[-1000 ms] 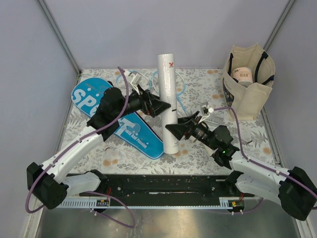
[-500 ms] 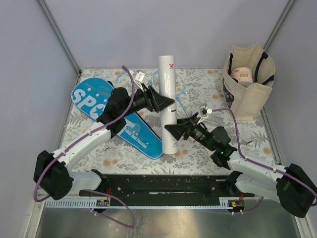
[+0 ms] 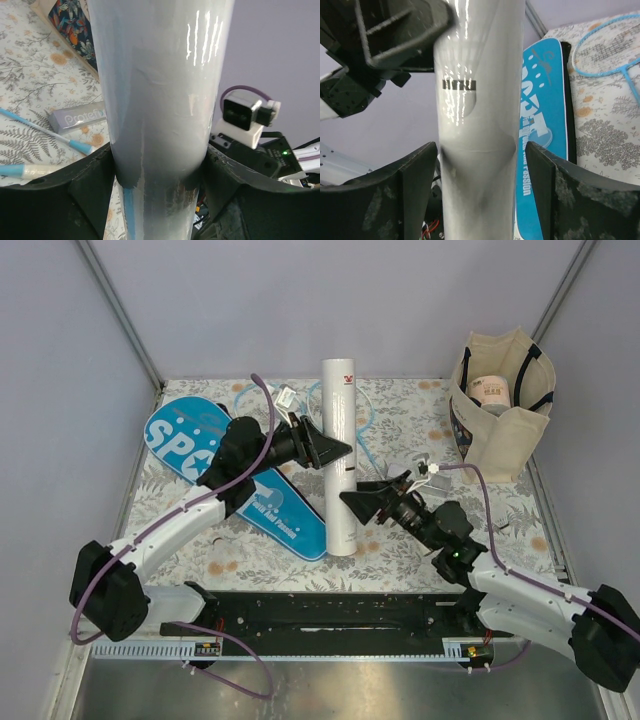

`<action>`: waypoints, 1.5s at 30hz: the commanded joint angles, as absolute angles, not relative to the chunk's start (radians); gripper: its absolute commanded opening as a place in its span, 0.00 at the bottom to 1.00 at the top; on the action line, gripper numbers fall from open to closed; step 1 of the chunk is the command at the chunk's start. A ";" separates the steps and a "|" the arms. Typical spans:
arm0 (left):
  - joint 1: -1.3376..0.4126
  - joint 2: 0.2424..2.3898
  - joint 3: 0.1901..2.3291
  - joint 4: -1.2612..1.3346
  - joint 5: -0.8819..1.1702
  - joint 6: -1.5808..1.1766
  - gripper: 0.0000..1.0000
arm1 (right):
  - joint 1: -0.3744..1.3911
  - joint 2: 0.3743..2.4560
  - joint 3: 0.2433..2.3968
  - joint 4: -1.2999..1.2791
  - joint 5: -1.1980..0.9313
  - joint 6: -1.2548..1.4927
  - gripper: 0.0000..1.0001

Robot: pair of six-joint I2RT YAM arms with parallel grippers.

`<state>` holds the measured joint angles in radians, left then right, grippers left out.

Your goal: Pack up the badminton gear

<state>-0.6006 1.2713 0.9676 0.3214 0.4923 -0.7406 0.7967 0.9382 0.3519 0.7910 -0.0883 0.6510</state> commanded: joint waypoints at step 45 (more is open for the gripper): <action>-0.514 0.753 0.858 -0.377 0.410 -0.268 0.52 | 0.152 1.281 0.848 -0.847 0.957 1.259 0.67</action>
